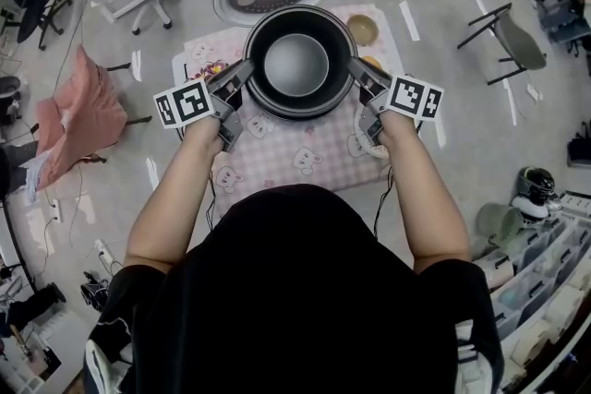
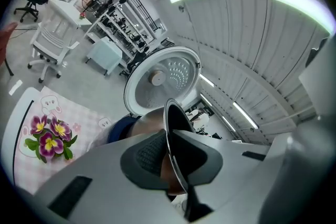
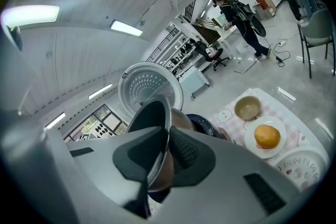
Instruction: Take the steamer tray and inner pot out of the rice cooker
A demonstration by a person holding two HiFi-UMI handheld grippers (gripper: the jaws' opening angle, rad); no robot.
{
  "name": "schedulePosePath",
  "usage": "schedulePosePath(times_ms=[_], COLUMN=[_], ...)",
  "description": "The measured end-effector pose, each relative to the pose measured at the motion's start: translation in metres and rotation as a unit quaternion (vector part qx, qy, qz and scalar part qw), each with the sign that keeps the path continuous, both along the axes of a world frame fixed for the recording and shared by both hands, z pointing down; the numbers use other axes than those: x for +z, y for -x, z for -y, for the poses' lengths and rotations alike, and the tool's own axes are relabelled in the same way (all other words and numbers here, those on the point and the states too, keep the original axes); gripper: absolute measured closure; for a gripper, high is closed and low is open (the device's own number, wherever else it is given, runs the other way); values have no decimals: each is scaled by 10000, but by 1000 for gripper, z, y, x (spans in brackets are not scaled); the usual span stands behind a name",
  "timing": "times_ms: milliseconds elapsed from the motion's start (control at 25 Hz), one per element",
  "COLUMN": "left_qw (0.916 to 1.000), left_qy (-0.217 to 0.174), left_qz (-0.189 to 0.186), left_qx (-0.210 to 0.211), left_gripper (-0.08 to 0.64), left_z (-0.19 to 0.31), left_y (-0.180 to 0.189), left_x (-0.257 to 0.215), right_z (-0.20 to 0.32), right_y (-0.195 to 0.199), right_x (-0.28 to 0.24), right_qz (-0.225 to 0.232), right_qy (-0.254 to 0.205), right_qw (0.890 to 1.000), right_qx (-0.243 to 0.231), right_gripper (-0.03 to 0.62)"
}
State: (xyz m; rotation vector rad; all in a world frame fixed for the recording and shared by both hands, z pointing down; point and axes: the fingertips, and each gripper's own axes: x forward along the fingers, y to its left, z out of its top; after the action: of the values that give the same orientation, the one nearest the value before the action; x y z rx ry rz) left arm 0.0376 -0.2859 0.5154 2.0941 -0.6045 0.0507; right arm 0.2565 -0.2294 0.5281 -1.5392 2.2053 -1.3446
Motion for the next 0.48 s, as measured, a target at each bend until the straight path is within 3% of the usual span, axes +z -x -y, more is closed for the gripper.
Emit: schedulePosePath(times_ms=[480], left_qw=[9984], left_qy=[-329], left_qz=[-454], left_qx=[49], left_gripper=[508], left_z=[-17], left_y=[31], left_x=[-60], right_z=[-15], right_y=[29], right_x=[-74], right_qz=[-77], right_qy=[-640], right_qw=[9979], right_qx=[22], right_gripper=[549])
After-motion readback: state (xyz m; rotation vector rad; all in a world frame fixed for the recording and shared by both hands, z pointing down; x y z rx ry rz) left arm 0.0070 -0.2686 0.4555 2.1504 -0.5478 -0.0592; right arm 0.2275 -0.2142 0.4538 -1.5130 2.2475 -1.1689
